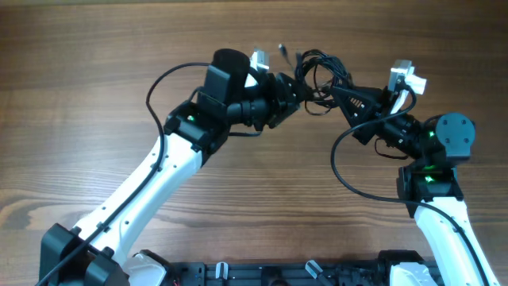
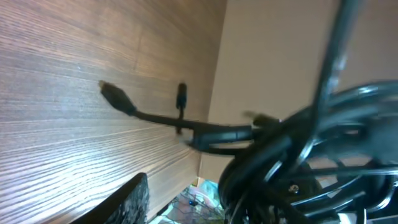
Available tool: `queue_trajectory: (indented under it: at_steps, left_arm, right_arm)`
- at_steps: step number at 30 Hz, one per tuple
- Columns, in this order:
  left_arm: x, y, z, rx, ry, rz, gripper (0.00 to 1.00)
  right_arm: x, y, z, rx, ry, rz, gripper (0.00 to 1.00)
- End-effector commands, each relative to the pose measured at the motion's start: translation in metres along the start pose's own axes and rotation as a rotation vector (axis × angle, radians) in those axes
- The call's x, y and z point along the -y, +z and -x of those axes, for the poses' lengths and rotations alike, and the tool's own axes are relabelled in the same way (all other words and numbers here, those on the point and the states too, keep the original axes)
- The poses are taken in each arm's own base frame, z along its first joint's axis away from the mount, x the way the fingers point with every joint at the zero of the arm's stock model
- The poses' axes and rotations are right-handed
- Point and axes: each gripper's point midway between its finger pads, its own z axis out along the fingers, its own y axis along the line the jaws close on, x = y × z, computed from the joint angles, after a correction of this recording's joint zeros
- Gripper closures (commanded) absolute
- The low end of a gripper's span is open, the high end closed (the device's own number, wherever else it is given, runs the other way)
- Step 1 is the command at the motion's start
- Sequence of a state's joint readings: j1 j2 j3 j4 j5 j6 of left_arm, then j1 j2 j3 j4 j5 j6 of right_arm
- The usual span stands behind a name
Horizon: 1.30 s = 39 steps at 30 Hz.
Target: Untangle cables
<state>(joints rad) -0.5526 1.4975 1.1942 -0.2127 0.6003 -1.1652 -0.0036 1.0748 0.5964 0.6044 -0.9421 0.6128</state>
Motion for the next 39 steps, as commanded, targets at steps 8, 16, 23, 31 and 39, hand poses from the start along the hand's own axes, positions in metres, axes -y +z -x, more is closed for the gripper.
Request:
queue_trajectory:
  at_steps: [8, 16, 23, 31, 39]
  left_arm:
    - [0.016, -0.001, -0.002, 0.021, 0.046, -0.040, 0.96]
    - [0.021, -0.005, 0.034, 0.226, 0.361, 0.001, 0.96]
    - [0.014, -0.005, 0.032, 0.195, 1.214, 0.119, 0.96]
    - [-0.011, -0.009, 0.043, 0.137, 1.659, 0.316, 0.96]
    - [-0.004, -0.009, 0.047, 0.171, 1.692, 0.312, 0.96]
  right_arm:
    - [-0.001, 0.001, 0.003, -0.004, 0.019, 0.000, 0.96]
    - [0.008, 0.000, -0.010, -0.048, 0.035, -0.031, 0.56]
    - [0.011, 0.000, -0.015, -0.065, 0.015, -0.040, 0.14]
    - [0.016, -0.001, -0.021, -0.083, -0.006, -0.058, 0.15]
    - [0.024, -0.003, -0.040, -0.149, -0.069, -0.081, 0.34]
